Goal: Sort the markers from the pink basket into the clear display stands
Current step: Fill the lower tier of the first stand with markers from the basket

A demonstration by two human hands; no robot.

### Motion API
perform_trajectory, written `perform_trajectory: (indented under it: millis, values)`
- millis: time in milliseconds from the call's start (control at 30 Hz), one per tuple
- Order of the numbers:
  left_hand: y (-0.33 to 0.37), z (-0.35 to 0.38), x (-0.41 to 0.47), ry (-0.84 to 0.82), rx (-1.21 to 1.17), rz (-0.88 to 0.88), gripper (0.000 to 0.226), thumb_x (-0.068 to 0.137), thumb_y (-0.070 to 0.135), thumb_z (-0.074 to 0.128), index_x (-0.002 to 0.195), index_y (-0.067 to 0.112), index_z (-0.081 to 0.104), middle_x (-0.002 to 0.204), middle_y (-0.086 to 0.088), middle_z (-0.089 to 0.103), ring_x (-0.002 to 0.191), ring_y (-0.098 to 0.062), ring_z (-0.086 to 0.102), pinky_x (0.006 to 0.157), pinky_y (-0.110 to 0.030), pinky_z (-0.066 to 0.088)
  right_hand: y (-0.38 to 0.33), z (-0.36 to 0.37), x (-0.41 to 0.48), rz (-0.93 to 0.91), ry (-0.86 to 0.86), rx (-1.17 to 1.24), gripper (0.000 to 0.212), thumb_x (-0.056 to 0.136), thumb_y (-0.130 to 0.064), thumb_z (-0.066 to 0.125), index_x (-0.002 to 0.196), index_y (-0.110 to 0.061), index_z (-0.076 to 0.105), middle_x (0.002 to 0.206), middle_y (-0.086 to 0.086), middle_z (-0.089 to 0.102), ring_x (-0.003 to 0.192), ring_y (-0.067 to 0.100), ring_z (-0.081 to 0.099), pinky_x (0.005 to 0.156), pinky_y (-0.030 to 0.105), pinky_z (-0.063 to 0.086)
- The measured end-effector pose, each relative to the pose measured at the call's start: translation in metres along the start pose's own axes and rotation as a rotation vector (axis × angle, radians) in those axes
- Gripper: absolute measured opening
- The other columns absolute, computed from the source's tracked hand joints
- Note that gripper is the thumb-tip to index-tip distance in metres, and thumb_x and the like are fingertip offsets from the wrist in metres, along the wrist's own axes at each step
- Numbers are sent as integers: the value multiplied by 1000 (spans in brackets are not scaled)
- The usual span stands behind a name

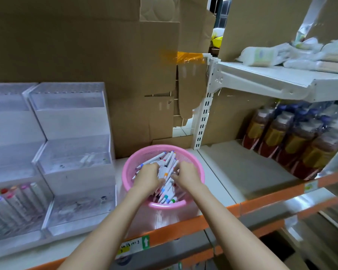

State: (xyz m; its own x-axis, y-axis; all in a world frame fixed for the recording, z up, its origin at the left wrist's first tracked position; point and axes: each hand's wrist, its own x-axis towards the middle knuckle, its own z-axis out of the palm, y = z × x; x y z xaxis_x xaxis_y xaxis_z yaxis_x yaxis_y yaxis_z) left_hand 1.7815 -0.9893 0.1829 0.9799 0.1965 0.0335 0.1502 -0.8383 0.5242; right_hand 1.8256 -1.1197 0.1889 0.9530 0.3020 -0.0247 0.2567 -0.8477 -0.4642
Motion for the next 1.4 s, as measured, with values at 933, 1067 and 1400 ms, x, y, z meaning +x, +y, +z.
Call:
perform_trajectory:
  millis: [933, 1067, 1400]
  values:
    - [4, -5, -3, 125, -203, 10, 9, 89, 14, 54, 94, 9, 59, 83, -3, 66, 75, -18, 61, 68, -34, 49, -1, -14, -11, -47, 160, 461, 33, 76, 0, 58, 103, -15, 47, 83, 6, 56, 55, 9, 45, 44, 12, 36]
    - [4, -27, -15, 269, -334, 184, 9, 92, 17, 55, 100, 16, 52, 80, 6, 64, 68, -10, 61, 63, -30, 50, -16, -18, -21, -201, 199, 471, 62, 75, -1, 54, 126, -33, 41, 79, 12, 61, 54, 24, 49, 52, 37, 44]
    - [-28, -113, -65, 446, -324, 387, 54, 85, 1, 60, 130, 29, 50, 72, 12, 59, 65, -7, 61, 65, -21, 51, -101, -12, -54, -406, 355, 598, 66, 75, -4, 61, 132, -32, 42, 91, -3, 65, 78, 6, 60, 67, 22, 50]
